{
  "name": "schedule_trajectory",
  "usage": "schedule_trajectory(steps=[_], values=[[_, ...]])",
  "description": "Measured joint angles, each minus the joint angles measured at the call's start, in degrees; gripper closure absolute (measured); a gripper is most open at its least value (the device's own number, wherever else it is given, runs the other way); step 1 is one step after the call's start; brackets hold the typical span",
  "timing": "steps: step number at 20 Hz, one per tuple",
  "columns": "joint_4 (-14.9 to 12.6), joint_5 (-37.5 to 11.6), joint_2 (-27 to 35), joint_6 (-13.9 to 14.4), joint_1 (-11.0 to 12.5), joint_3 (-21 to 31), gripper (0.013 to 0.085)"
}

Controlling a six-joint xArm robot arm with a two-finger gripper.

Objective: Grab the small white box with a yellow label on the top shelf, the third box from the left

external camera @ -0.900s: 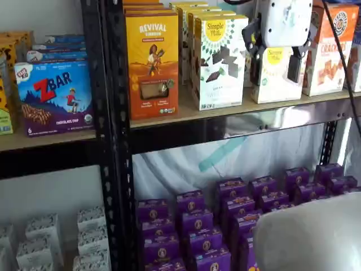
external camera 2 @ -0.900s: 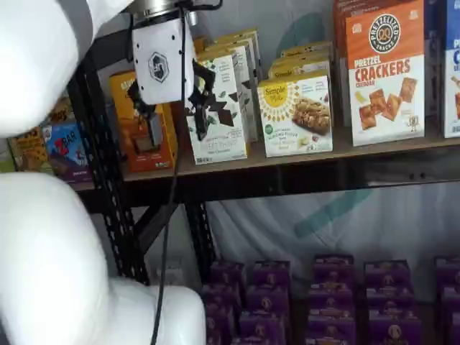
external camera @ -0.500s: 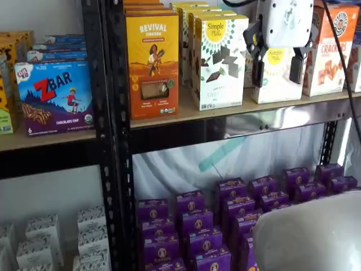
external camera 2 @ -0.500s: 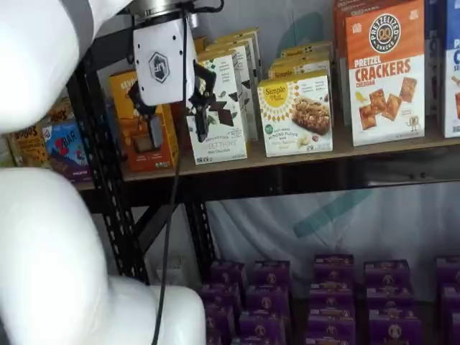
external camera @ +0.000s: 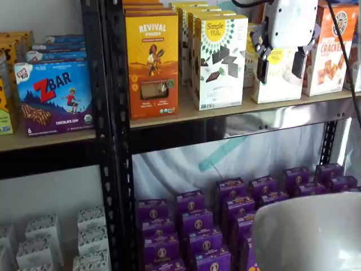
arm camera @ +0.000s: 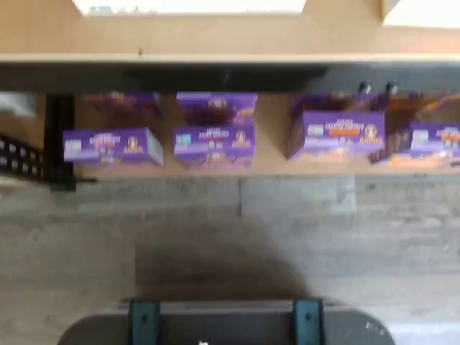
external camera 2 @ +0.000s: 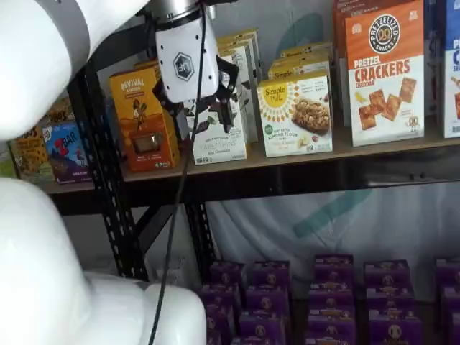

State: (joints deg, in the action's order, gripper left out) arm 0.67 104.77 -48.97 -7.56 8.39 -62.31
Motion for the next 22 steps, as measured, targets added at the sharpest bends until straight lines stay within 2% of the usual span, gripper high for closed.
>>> schedule_trajectory(steps=[1, 2, 5, 10, 18, 22], values=[[0.3, -1.7, 0.5, -1.6, 1.7, 0.1, 0.013], [0.4, -2.1, 0.7, -2.1, 2.2, 0.1, 0.013], [1.3, -5.2, 3.2, -5.7, 6.0, -0.7, 0.013], [3.5, -9.5, 8.1, -10.5, 11.1, -2.8, 0.013], [4.4, -13.4, 15.2, -14.5, 14.9, -6.9, 0.013], [5.9, -14.2, 17.7, -16.4, 16.9, -8.6, 0.013]])
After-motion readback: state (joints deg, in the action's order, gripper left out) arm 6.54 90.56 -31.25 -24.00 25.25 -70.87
